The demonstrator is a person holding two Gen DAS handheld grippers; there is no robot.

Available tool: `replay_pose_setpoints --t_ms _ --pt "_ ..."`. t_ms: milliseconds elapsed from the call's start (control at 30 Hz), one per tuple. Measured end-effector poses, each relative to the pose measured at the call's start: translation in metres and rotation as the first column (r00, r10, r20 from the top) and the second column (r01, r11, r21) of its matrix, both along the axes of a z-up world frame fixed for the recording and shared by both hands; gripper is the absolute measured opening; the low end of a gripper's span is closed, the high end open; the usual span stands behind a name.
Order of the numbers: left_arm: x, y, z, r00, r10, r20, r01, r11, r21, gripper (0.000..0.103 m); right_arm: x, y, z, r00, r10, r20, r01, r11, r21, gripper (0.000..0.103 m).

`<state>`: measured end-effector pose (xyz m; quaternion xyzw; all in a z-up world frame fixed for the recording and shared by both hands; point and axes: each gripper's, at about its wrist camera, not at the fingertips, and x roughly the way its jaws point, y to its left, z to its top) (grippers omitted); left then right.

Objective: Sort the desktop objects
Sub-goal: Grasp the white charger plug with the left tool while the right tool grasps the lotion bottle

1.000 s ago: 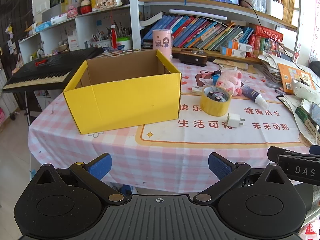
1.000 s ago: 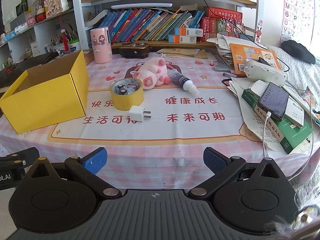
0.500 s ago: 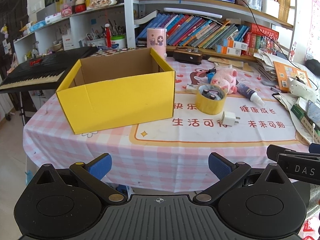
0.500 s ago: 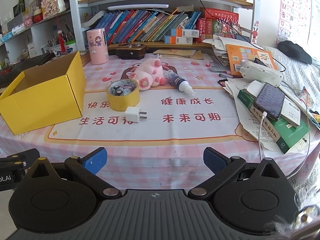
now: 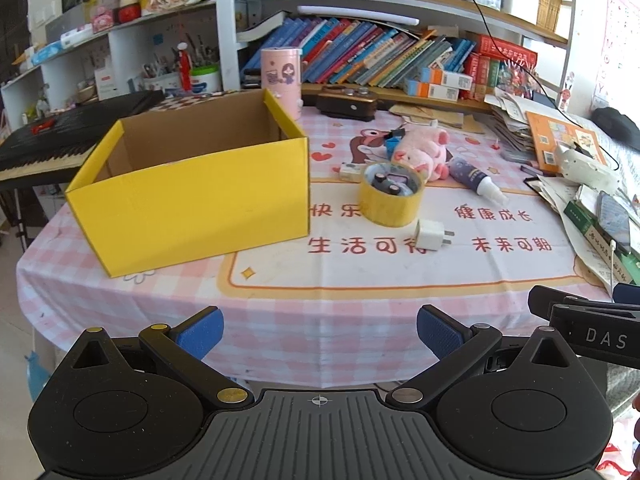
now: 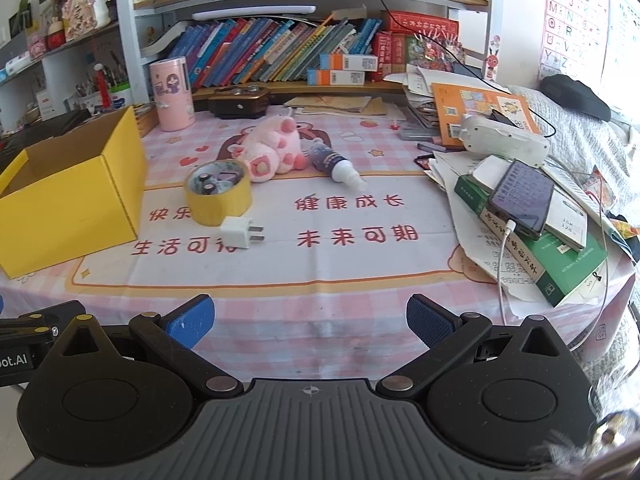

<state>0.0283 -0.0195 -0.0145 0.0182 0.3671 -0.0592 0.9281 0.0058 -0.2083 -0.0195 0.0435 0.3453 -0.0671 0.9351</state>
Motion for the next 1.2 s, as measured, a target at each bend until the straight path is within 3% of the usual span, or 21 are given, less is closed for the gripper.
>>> replay_pose_setpoints --t_ms 767,1200 --pt "0.073 -0.064 -0.015 0.997 -0.052 -0.052 0.049 0.997 -0.055 0.102 0.085 -0.056 -0.004 0.999 0.049 -0.014 -0.050 0.998 -0.029 0.101" --pt "0.122 -0.121 -0.041 0.989 -0.094 -0.113 0.092 0.995 -0.025 0.095 0.148 -0.097 -0.016 0.993 0.108 -0.037 -0.108 0.994 -0.014 0.089"
